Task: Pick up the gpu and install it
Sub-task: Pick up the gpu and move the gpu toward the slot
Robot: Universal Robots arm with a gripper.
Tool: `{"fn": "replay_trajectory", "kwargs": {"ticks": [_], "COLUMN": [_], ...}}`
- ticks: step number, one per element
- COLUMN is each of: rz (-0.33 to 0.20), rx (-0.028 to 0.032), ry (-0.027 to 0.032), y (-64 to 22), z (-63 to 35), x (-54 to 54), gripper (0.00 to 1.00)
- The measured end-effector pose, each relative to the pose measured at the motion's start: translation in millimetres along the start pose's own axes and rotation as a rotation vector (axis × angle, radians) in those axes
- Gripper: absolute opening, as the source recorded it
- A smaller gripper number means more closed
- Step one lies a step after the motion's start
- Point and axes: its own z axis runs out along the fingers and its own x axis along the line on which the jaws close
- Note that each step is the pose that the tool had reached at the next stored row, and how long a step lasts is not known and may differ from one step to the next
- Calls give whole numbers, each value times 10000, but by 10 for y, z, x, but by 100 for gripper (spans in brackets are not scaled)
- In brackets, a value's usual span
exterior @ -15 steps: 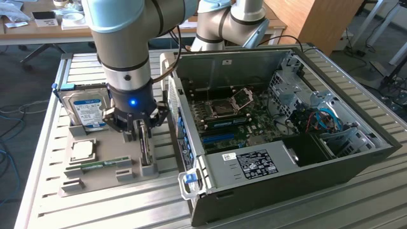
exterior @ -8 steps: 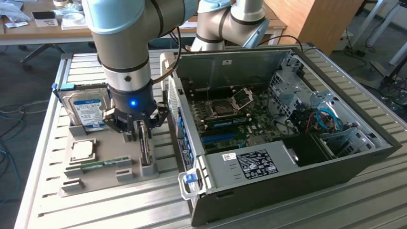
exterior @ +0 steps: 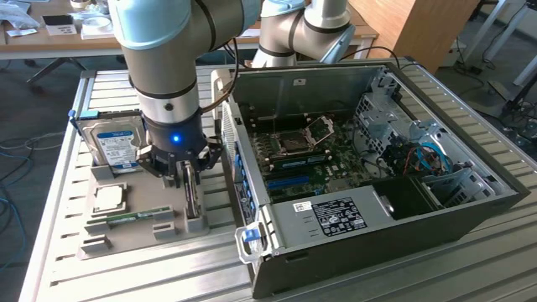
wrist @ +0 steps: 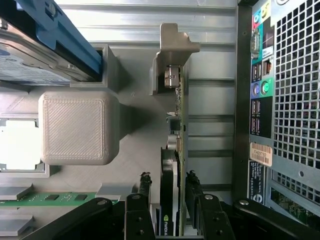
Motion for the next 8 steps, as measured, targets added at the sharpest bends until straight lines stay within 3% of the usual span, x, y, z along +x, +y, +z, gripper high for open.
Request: {"fn": "replay_trajectory", "kwargs": {"ticks": [8], "rz": [1], "rx": [0], "ry": [0], "y": [0], "z": [18], "x": [2], "gripper": [42]}}
